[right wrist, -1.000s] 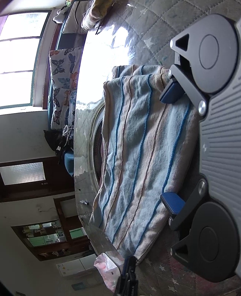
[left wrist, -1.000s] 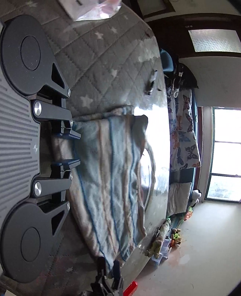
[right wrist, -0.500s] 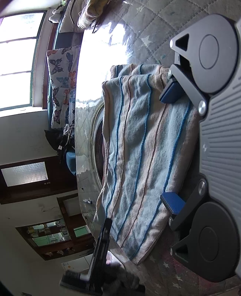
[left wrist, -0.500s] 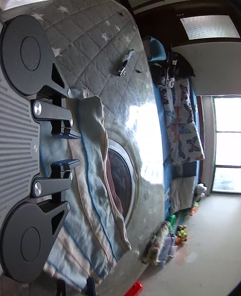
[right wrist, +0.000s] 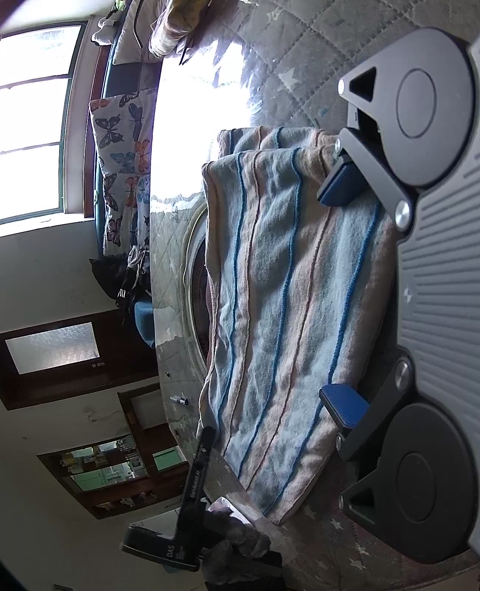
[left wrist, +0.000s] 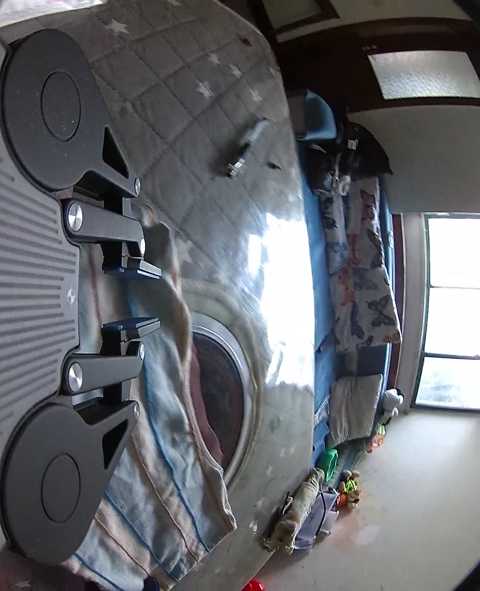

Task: Fold towel

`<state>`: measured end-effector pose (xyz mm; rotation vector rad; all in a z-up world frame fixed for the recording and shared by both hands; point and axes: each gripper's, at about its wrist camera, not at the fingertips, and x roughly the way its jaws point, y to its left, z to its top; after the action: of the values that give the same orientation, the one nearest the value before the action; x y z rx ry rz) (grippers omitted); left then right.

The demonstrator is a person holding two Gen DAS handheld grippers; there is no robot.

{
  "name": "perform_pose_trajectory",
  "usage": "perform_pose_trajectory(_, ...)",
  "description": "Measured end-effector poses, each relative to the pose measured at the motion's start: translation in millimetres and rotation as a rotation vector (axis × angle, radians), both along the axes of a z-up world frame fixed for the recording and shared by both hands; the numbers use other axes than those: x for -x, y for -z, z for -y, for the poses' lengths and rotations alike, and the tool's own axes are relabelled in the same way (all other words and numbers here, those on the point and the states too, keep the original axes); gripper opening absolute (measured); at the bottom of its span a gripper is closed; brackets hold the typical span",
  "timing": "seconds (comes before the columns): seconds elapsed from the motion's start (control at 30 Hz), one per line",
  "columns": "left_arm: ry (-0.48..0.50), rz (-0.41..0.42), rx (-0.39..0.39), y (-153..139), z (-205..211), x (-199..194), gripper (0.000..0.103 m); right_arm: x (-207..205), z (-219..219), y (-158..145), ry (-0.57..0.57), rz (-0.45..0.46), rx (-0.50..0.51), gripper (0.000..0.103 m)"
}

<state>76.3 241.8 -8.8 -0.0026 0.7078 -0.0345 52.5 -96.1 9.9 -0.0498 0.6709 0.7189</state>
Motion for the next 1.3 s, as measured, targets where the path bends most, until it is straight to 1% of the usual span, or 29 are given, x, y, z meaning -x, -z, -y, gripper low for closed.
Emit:
perform_pose_trajectory(0.03,-0.009,-0.009,-0.012,3.2,-0.8,-5.5,0.025,0.0,-0.2,-0.2,0.0,0.0,0.0,0.103)
perform_pose_trajectory(0.1,-0.037,-0.046,0.003,12.9,-8.6,-15.9,0.024,-0.4,-0.3,-0.4,0.0,0.0,0.0,0.103)
perform_pose_trajectory(0.2,-0.044,-0.042,0.033,16.5,-14.6,-17.0,0.024,0.0,-1.2,-0.8,0.0,0.002,0.006,0.103)
perform_pose_trajectory(0.37,-0.038,-0.03,0.019,10.0,-10.3,-12.0,0.024,-1.7,-3.9,-4.6,-0.006,0.004,0.023,0.103)
perform_pose_trajectory(0.43,-0.031,-0.018,0.018,5.7,-8.5,-8.7,0.025,-4.6,-4.1,-14.1,-0.011,0.002,0.003,0.103)
perform_pose_trajectory(0.5,-0.022,-0.013,0.02,4.0,-7.9,-7.3,0.027,-11.5,-7.6,-27.6,-0.022,0.02,-0.01,0.103)
perform_pose_trajectory(0.53,-0.021,-0.013,0.019,3.8,-7.5,-7.3,0.027,-20.2,-12.6,-35.0,-0.022,0.041,-0.001,0.103)
perform_pose_trajectory(0.6,-0.02,-0.011,0.016,4.2,-7.0,-7.6,0.027,-37.4,-20.1,-38.6,-0.022,0.042,0.012,0.103)
perform_pose_trajectory(0.7,-0.029,-0.016,0.016,7.0,-9.4,-9.4,0.027,-68.5,-31.5,-37.7,-0.008,0.01,0.03,0.103)
perform_pose_trajectory(0.73,-0.031,-0.018,0.017,8.1,-10.5,-10.0,0.027,-83.6,-35.1,-35.5,0.002,-0.02,0.024,0.103)
perform_pose_trajectory(0.83,-0.025,-0.023,0.019,11.5,-12.8,-11.3,0.027,-109.1,-39.0,-30.5,0.033,-0.064,0.007,0.103)
perform_pose_trajectory(1.03,-0.013,-0.019,0.02,16.3,-13.7,-12.8,0.027,-144.3,-28.0,-12.1,0.101,-0.173,-0.036,0.103)
perform_pose_trajectory(1.2,-0.016,-0.012,0.025,15.3,-14.6,-10.2,0.027,-143.5,-27.0,-16.4,0.126,-0.174,-0.048,0.103)
perform_pose_trajectory(1.27,-0.019,-0.007,0.027,13.4,-14.9,-8.7,0.027,-134.2,-29.3,-25.8,0.104,-0.126,-0.058,0.103)
perform_pose_trajectory(1.3,-0.021,-0.007,0.028,13.3,-15.2,-8.5,0.027,-132.0,-31.0,-27.8,0.098,-0.116,-0.046,0.103)
